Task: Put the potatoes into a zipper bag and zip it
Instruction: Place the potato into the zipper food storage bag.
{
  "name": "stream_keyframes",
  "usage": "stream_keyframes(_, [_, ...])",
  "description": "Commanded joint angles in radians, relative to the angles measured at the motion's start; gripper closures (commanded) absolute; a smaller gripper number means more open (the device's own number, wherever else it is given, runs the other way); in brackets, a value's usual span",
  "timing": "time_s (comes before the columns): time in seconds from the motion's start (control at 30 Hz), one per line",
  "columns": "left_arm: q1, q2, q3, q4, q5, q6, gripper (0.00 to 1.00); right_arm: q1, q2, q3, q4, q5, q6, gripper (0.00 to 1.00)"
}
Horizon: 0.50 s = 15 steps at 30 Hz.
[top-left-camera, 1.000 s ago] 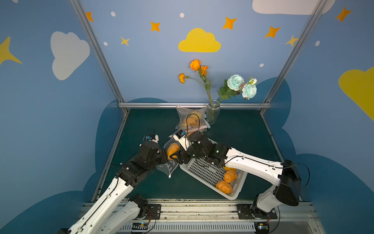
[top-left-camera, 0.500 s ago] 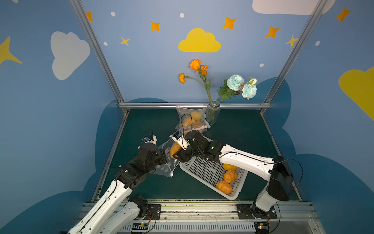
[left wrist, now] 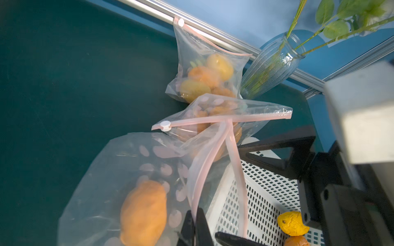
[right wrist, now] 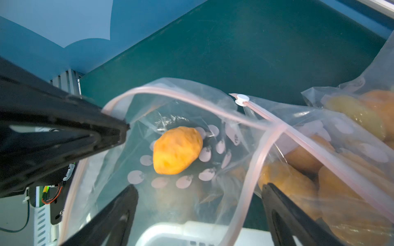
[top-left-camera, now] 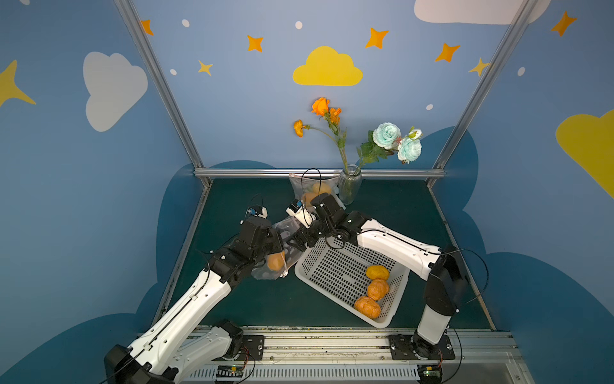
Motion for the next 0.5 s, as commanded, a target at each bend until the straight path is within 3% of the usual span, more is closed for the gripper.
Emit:
stream_keyframes(0.0, [0.001, 0.019, 0.060, 0.025, -0.026, 0.047, 0.97, -0.023, -0.058, 0.029, 0.029, -0.045, -0.018, 0.07])
stream_keyframes(0.2, [0.000, 0.012, 0.028, 0.088, 0.010, 0.128, 0.97, -0.087, -0.147, -0.072, 0.120, -0.014, 0.015, 0.07])
stream_keyframes(0.47, [0.012, 0.044, 0.040, 0.084, -0.025, 0.185, 0.97, -0.118, -0.287, -0.203, 0.196, 0.209, 0.101, 0.07])
